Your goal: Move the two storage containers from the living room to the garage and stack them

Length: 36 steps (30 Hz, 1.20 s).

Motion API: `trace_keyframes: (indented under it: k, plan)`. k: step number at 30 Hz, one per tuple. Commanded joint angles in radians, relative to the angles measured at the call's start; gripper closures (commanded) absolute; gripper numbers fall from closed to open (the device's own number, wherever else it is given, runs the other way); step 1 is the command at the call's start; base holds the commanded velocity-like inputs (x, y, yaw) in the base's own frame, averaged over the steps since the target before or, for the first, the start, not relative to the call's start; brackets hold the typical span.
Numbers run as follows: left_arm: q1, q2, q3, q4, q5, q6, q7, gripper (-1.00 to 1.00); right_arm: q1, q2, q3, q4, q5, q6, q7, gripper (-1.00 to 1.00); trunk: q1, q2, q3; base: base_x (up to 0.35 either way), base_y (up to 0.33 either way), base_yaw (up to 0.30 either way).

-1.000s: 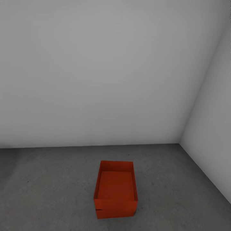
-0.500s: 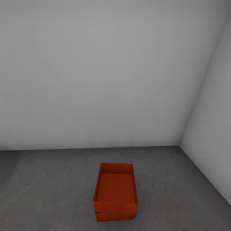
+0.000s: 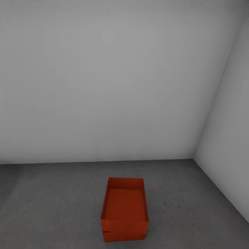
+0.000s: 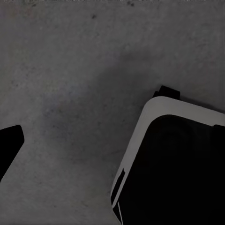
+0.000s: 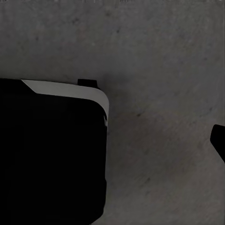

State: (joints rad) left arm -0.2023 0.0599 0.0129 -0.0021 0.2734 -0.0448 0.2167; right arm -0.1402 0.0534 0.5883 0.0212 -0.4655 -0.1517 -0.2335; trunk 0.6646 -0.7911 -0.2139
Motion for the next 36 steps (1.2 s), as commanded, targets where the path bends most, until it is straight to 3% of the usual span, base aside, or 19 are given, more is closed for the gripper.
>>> trace_keyframes:
  k: [1, 36]
  plan:
    - [-0.001, 0.0, 0.001, 0.001, 0.004, -0.004, 0.001, -1.0, -0.001, 0.0, 0.008, 0.001, -0.011, -0.005, -0.001, -1.0, 0.0, -0.001, -0.001, 0.0, 0.0, 0.0]
    - [0.0, -0.007, -0.001, 0.0, -0.001, -0.003, 0.001, -1.0, -0.001, -0.007, 0.015, -0.004, -0.007, -0.002, -0.003, -1.0, 0.0, -0.001, -0.001, 0.0, 0.0, 0.0]
